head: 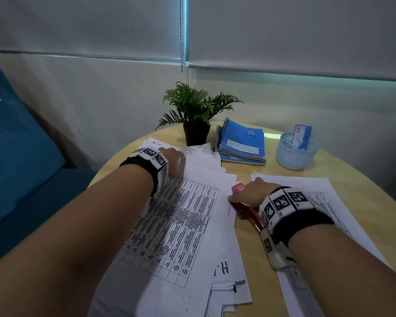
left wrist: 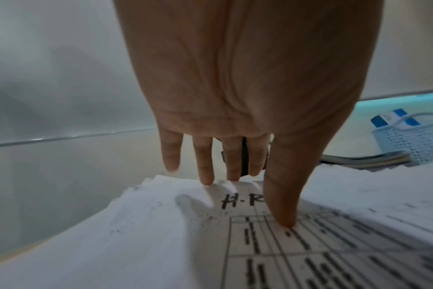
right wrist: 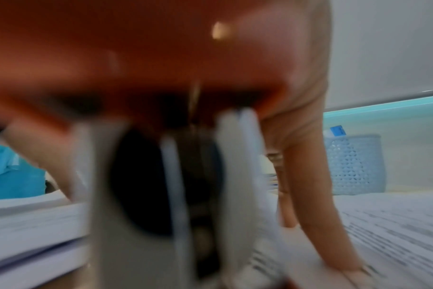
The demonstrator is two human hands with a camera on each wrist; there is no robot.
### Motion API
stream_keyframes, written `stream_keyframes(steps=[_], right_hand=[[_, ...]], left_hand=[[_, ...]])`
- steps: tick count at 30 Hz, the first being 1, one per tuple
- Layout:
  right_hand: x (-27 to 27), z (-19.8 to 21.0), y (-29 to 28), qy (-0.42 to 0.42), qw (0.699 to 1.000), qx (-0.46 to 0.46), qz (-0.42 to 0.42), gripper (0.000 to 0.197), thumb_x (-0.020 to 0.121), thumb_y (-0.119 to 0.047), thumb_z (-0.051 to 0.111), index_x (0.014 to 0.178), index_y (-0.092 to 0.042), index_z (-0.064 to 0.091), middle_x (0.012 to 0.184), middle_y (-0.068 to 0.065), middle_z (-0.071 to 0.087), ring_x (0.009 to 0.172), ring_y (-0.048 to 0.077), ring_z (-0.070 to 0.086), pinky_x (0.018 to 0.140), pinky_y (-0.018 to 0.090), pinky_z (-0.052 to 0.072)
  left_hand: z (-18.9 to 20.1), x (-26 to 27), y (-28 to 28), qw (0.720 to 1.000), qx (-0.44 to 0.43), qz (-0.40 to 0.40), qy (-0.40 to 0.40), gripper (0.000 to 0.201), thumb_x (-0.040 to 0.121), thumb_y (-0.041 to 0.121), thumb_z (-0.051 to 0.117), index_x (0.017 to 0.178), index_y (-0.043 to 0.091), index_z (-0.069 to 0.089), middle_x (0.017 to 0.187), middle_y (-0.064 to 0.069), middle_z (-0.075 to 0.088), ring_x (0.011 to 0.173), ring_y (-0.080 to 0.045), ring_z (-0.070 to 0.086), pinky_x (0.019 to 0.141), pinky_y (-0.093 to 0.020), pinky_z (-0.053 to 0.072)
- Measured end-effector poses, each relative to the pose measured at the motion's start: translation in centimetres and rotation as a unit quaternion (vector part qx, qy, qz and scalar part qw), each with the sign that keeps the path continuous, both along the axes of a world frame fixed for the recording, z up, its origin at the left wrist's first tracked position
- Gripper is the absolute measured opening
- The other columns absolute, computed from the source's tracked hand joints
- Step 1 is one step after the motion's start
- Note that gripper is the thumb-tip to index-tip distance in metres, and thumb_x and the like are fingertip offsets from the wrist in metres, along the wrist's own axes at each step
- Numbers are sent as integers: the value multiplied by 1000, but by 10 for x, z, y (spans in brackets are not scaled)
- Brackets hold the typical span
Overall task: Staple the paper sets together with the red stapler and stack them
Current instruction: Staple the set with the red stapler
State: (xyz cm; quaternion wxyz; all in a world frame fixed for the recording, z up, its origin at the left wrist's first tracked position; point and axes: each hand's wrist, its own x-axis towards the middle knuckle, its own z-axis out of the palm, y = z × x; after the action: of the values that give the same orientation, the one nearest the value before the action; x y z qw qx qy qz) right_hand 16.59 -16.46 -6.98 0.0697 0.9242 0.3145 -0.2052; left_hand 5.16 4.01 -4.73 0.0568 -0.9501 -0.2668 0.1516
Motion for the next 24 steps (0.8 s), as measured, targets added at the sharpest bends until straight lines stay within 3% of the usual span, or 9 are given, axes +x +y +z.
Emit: stream_keyframes(steps=[3,9,12,15,17,19,21,23,24], right_hand=[[5,-1,1,18,1000,-8,2,81,85,-70,42,142,-13,36,141,14,33,125,30,43,102,40,37],[8,-2,-4,42,999,13,-11,81,81,-74,43,133,-11,45,132,13,40,116,29,49,99,40,41],[5,-4,-11,58,996,54,-31,83,77,-74,50,127,-8,50,120,12,49,106,28,58,94,37,47],[3,-5,-18,78,992,85,-43,81,73,-75,53,117,-7,55,108,9,58,97,25,62,86,34,50],[1,-2,-23,88,990,99,-40,71,77,-72,52,109,-9,57,100,7,61,90,22,63,79,30,48],[-1,2,-27,96,987,122,-43,62,79,-69,52,99,-12,59,85,3,61,77,17,61,70,27,46],[-5,4,-33,123,979,157,-52,54,81,-65,54,95,-13,59,78,2,62,68,14,61,67,26,46],[-9,6,-41,247,934,245,-78,46,84,-55,59,93,-10,60,75,6,69,63,17,66,72,30,54],[-13,9,-46,312,899,295,-87,44,85,-51,61,93,-8,61,75,10,71,64,22,68,76,36,57]], left_hand=[[0,7,7,999,28,23,40,64,82,37,67,138,26,38,135,-6,43,123,-31,45,98,-42,38],[-8,10,19,996,47,69,16,75,67,43,76,127,16,40,122,-9,48,108,-31,53,89,-43,47],[-23,18,43,991,73,107,30,91,53,62,76,130,28,41,126,-2,51,115,-30,50,92,-49,42],[-115,71,161,989,-17,148,27,88,24,73,78,104,42,60,96,6,64,92,-27,60,81,-59,46],[-144,91,194,990,-64,129,-1,73,17,77,74,80,42,65,75,5,65,72,-27,61,71,-53,52],[-93,65,135,990,-33,135,-4,53,36,73,72,75,37,68,73,5,66,67,-23,62,71,-46,56],[-25,16,48,992,26,118,-33,33,75,49,64,95,23,69,97,-3,64,89,-24,60,86,-40,50],[8,-8,5,985,56,121,-111,30,91,36,50,111,18,61,119,-9,50,112,-30,48,95,-43,40],[20,-15,-3,977,47,127,-164,29,92,36,47,112,20,61,123,-9,46,114,-32,46,97,-44,38]])
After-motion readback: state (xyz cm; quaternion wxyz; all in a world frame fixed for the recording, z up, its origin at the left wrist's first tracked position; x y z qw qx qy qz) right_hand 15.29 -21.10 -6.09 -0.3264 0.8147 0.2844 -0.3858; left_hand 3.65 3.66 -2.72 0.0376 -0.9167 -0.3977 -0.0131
